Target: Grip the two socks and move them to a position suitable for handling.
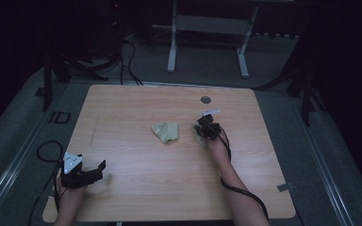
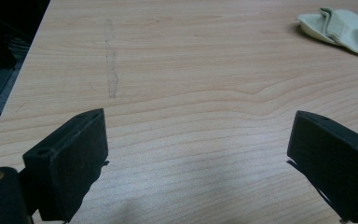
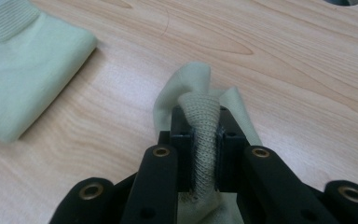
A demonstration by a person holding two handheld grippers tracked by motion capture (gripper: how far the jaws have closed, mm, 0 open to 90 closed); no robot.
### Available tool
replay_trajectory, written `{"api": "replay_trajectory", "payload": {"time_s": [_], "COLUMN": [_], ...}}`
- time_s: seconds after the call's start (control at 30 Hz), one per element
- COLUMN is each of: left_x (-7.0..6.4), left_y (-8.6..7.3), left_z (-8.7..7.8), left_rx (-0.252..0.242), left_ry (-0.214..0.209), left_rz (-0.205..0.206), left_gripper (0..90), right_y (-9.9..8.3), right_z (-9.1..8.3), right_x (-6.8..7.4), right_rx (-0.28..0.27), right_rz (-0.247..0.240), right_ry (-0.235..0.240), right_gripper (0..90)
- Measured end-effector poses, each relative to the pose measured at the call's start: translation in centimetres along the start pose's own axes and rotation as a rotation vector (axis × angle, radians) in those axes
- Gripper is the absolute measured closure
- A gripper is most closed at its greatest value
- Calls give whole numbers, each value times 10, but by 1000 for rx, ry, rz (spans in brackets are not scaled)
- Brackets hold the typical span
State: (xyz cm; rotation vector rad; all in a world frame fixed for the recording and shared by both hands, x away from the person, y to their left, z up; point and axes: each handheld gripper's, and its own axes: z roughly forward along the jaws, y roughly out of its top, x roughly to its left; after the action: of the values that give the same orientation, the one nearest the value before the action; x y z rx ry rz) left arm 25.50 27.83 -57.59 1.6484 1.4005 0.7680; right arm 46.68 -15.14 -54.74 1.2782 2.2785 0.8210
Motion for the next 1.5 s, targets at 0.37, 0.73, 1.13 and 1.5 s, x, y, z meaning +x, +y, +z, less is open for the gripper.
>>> {"api": "replay_trajectory", "payload": {"time_s": [0.37,0.73,1.13,1.5], "left_x": [-1,-2,-4,-11], "left_y": [0,1,2,3], "left_z": [0,1,1,2], "left_rx": [3,4,-2,-13], "left_ry": [2,3,-6,-31], "left_rz": [7,10,12,28], "left_gripper": [50,50,49,49], "right_y": [-4,-20,-65,-83], "right_z": [-42,-98,-115,-96], "right_x": [13,54,113,146], "right_rx": [-32,-94,-50,25], "right_rz": [20,-72,-153,-165], "right_ry": [74,125,173,216], "right_gripper": [810,809,809,805]}}
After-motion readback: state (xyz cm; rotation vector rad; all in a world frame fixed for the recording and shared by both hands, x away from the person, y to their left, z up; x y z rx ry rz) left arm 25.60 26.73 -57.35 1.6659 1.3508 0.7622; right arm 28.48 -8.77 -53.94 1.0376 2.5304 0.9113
